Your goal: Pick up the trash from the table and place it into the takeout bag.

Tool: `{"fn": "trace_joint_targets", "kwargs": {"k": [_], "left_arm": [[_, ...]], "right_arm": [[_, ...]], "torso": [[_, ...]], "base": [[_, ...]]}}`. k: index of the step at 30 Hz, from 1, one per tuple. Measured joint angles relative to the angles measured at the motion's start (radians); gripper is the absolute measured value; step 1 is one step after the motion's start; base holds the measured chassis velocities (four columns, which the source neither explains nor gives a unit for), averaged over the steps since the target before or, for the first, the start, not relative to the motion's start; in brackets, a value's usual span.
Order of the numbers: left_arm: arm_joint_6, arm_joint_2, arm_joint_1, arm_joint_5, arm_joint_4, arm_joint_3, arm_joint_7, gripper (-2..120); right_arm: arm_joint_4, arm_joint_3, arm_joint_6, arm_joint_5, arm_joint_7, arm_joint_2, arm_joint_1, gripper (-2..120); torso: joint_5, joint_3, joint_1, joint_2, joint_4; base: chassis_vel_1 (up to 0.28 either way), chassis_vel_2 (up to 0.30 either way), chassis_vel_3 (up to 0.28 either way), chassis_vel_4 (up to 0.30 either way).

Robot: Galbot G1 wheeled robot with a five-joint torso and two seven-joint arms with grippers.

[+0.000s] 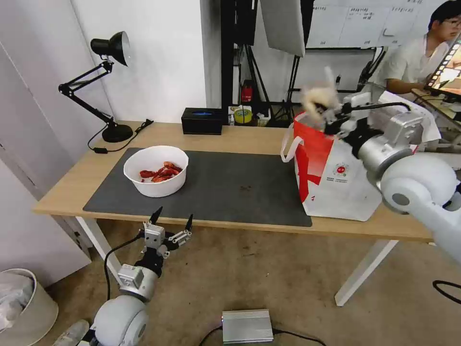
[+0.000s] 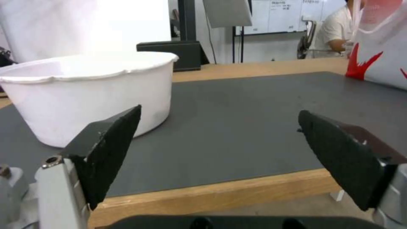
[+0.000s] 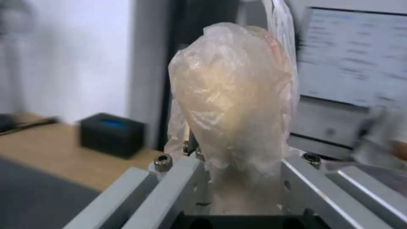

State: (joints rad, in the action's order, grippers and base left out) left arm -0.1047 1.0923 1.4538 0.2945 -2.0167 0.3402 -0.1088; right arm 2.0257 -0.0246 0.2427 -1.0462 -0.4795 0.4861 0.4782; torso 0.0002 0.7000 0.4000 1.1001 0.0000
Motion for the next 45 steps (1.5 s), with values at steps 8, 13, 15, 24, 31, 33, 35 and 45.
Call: {"fn": "trace_joint_targets", "kwargs": {"k": [8, 13, 15, 24, 31, 33, 35, 45], "left_arm": [[0.000, 0.002, -0.002, -0.004, 0.003, -0.007, 0.000, 100], [0.000, 0.000, -0.002, -0.004, 0.004, -0.004, 0.000, 100], [0.000, 0.002, -0.001, -0.004, 0.004, -0.004, 0.000, 100], [-0.002, 0.005, 0.002, -0.005, 0.003, -0.005, 0.002, 100], [-0.002, 0.008, 0.003, -0.006, 0.000, -0.005, 0.003, 100], [-0.002, 0.009, 0.003, -0.006, -0.001, -0.005, 0.003, 100], [-0.002, 0.009, 0.003, -0.008, -0.001, -0.005, 0.003, 100], [-0.003, 0.006, 0.002, -0.013, -0.003, -0.007, 0.003, 100]], "right_arm": [[-0.013, 0.013, 0.146, -0.199, -0.193, 0.001, -0.044, 4], [-0.012, 0.008, 0.240, -0.353, -0.344, 0.001, -0.089, 4], [-0.014, 0.007, 0.267, -0.396, -0.385, 0.001, -0.102, 4], [-0.017, 0.006, 0.292, -0.490, -0.460, 0.000, -0.113, 4], [-0.002, 0.009, 0.295, -0.523, -0.474, -0.013, -0.121, 24], [-0.002, 0.011, 0.295, -0.523, -0.475, -0.015, -0.118, 30], [-0.002, 0.013, 0.295, -0.522, -0.475, -0.018, -0.114, 39], [0.004, 0.011, 0.293, -0.518, -0.471, -0.021, -0.115, 76]], "torso": [[-0.0001, 0.000, 0.000, 0.000, 0.0000], [-0.0002, 0.000, 0.000, 0.000, 0.0000], [-0.0003, 0.000, 0.000, 0.000, 0.0000], [-0.0002, 0.000, 0.000, 0.000, 0.0000], [-0.0002, 0.000, 0.000, 0.000, 0.0000], [-0.0002, 0.000, 0.000, 0.000, 0.0001], [-0.0001, 0.000, 0.000, 0.000, 0.0000], [-0.0002, 0.000, 0.000, 0.000, 0.0000]], "base": [[0.000, 0.000, 0.000, 0.000], [0.000, 0.000, 0.000, 0.000], [0.000, 0.000, 0.000, 0.000], [0.000, 0.000, 0.000, 0.000], [0.000, 0.000, 0.000, 0.000], [0.000, 0.000, 0.000, 0.000], [0.000, 0.000, 0.000, 0.000], [0.000, 0.000, 0.000, 0.000]]}}
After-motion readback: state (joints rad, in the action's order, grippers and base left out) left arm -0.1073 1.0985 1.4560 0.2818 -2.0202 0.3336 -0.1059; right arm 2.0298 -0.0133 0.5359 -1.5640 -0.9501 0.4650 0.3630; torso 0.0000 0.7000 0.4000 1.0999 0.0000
